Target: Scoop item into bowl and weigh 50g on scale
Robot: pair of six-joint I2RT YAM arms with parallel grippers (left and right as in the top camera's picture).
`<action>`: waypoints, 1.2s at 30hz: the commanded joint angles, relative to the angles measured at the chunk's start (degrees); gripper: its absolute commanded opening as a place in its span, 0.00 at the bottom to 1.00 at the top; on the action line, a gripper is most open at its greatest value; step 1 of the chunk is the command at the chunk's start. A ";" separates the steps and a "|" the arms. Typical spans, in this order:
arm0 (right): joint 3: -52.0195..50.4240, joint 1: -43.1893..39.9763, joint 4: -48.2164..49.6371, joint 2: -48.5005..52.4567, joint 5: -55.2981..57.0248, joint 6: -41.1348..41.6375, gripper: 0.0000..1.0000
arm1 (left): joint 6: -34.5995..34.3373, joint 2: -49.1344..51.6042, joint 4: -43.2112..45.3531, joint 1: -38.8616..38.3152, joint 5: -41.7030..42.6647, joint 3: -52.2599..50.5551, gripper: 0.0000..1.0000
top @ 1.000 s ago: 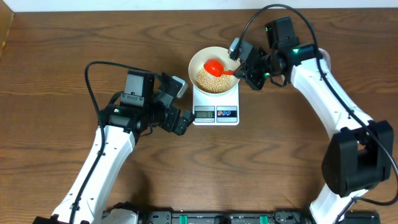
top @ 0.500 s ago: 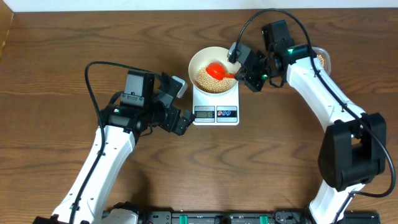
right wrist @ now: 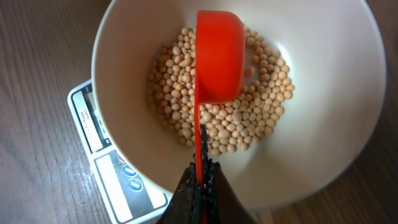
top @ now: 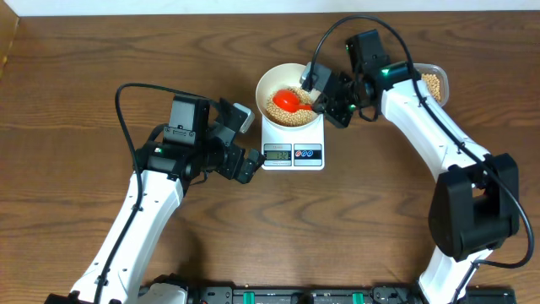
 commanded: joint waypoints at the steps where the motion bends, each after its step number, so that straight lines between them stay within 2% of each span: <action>1: 0.61 0.42 -0.46 0.74 0.52 -1.03 0.01 | 0.35 0.15 -0.15 -0.02 -0.31 -0.02 1.00; 25: 0.63 0.26 -0.63 0.72 -5.84 2.03 0.01 | 0.35 0.15 -0.15 -0.02 -0.31 -0.02 1.00; 36: 0.63 -5.75 -0.28 0.72 -19.87 7.78 0.01 | 0.35 0.15 -0.15 -0.02 -0.31 -0.02 1.00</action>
